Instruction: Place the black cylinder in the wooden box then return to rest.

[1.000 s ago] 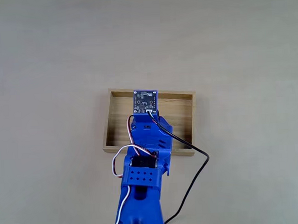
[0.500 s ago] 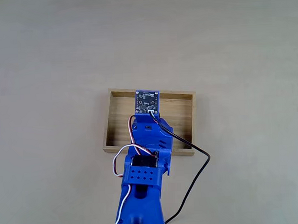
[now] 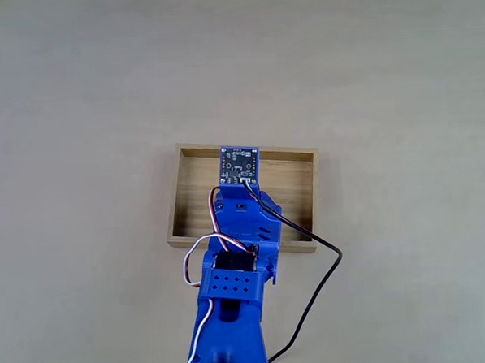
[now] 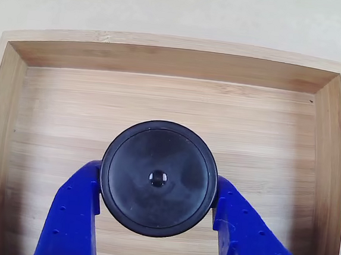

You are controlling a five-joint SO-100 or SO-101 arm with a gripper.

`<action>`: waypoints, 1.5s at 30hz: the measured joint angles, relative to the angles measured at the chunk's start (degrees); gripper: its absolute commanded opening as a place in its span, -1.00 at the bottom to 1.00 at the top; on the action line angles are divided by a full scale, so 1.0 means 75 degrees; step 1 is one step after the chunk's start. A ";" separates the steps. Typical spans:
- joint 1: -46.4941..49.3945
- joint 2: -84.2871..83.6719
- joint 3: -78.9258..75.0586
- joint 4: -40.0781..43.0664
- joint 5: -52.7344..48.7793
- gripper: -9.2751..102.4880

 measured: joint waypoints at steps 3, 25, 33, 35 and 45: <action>0.0000 0.0000 0.0000 0.0000 0.0000 -0.35; 0.0199 0.0000 0.0000 0.0000 0.0750 -0.26; 0.0199 0.0000 0.0000 0.0000 0.0750 -0.22; 0.0199 0.0000 0.0000 0.0000 0.0750 -0.20; 0.0199 -0.0047 0.0000 0.0000 0.0820 -0.19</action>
